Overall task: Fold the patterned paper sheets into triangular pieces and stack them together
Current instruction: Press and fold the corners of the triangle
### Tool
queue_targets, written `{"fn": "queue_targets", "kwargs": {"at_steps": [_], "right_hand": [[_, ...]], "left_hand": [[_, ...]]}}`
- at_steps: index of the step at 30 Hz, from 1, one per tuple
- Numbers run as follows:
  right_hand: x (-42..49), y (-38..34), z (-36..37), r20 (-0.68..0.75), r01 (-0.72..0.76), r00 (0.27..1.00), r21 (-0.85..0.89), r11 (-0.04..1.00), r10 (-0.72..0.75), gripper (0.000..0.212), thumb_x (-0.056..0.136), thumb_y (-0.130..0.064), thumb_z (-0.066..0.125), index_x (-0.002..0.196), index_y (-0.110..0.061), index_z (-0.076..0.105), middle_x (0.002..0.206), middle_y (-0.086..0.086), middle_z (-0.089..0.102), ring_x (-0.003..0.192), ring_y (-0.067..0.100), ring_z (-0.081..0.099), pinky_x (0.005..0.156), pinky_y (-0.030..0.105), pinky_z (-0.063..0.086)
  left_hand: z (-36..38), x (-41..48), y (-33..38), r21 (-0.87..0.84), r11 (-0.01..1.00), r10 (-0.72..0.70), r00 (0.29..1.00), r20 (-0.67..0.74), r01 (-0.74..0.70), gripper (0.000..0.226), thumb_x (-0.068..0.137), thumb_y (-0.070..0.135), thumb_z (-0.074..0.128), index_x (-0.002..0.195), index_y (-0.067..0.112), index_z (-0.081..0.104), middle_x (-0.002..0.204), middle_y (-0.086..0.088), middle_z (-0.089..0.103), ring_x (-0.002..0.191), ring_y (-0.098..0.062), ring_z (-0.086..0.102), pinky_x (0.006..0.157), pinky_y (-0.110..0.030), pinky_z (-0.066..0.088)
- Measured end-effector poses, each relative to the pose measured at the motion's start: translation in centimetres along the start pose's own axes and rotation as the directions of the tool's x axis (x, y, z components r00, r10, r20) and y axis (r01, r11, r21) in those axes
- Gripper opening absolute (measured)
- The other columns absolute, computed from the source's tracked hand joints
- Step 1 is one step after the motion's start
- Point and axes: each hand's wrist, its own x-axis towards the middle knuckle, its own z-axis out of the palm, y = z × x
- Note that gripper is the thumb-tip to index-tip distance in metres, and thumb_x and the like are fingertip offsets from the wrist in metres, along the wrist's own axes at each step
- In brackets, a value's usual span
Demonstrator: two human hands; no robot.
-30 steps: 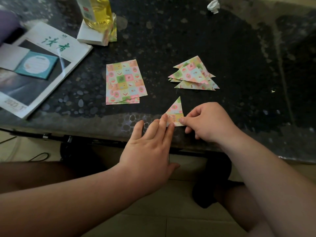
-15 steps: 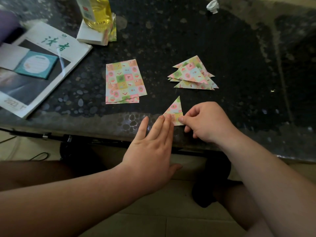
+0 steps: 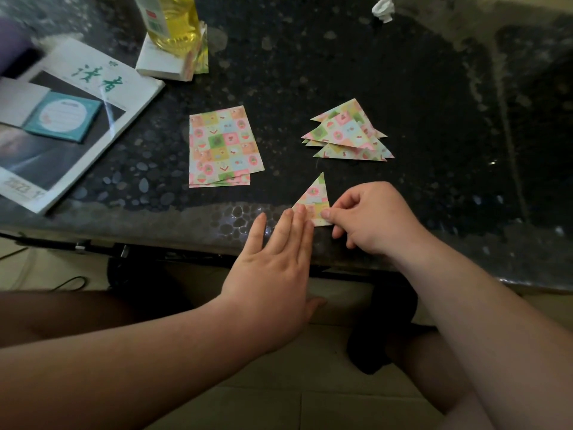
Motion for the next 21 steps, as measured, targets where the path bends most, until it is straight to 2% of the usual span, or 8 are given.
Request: {"fn": "queue_targets", "kwargs": {"at_steps": [6,9,14,16,18,21], "right_hand": [[0.5,0.1,-0.4,0.014,-0.026,1.0,0.011,1.0,0.026,0.028,0.091,-0.035,0.078,0.08,-0.015,0.062,0.058,-0.001,0.072,0.04,0.011,0.061,0.048,0.025,0.044],[0.6,0.0,-0.5,0.044,-0.027,0.999,0.002,1.0,0.027,0.031,0.09,-0.038,0.079,0.081,-0.014,0.063,0.059,0.001,0.072,0.042,0.012,0.062,0.049,0.026,0.044],[0.8,-0.6,-0.7,0.077,-0.049,0.996,-0.011,0.999,0.05,0.033,0.088,-0.043,0.08,0.084,-0.013,0.067,0.059,0.002,0.072,0.04,0.01,0.058,0.047,0.026,0.043],[0.9,-0.6,-0.8,0.085,-0.06,0.995,-0.001,0.998,0.06,0.034,0.087,-0.043,0.08,0.083,-0.013,0.067,0.058,0.002,0.071,0.039,0.01,0.056,0.045,0.025,0.041],[0.9,-0.6,-0.7,0.085,-0.065,0.994,0.014,0.998,0.064,0.033,0.088,-0.042,0.08,0.084,-0.012,0.067,0.056,0.002,0.07,0.039,0.01,0.056,0.042,0.024,0.039],[0.7,-0.8,-0.9,0.087,-0.076,0.993,0.007,0.997,0.075,0.03,0.091,-0.039,0.077,0.089,-0.011,0.069,0.055,0.001,0.069,0.04,0.01,0.058,0.042,0.024,0.041]], "left_hand": [[0.3,0.1,0.4,-0.06,0.998,-0.022,1.0,-0.018,0.021,0.109,0.097,0.075,0.025,0.151,0.0,-0.032,0.157,-0.023,-0.041,0.151,-0.035,-0.032,0.124,-0.056,-0.007],[0.3,0.4,0.4,-0.076,0.997,-0.031,0.998,-0.063,0.026,0.112,0.095,0.075,0.039,0.156,0.005,-0.026,0.161,-0.025,-0.032,0.154,-0.038,-0.022,0.124,-0.053,-0.008],[0.0,1.3,1.5,-0.06,0.996,-0.068,0.992,-0.102,0.062,0.108,0.096,0.057,0.056,0.158,0.008,-0.018,0.162,-0.033,-0.014,0.153,-0.047,-0.006,0.123,-0.055,-0.005],[0.0,1.5,2.1,-0.056,0.996,-0.082,0.991,-0.106,0.076,0.107,0.096,0.055,0.056,0.158,0.007,-0.015,0.162,-0.035,-0.011,0.152,-0.049,-0.007,0.122,-0.056,-0.01],[0.0,1.7,2.2,-0.067,0.995,-0.077,0.989,-0.126,0.069,0.113,0.093,0.062,0.058,0.159,0.004,-0.013,0.163,-0.032,-0.013,0.153,-0.047,-0.01,0.12,-0.057,-0.016],[0.2,1.8,1.8,-0.062,0.998,-0.036,0.991,-0.13,0.028,0.119,0.092,0.068,0.056,0.158,0.002,-0.017,0.164,-0.029,-0.022,0.153,-0.043,-0.021,0.123,-0.055,-0.015]]}}
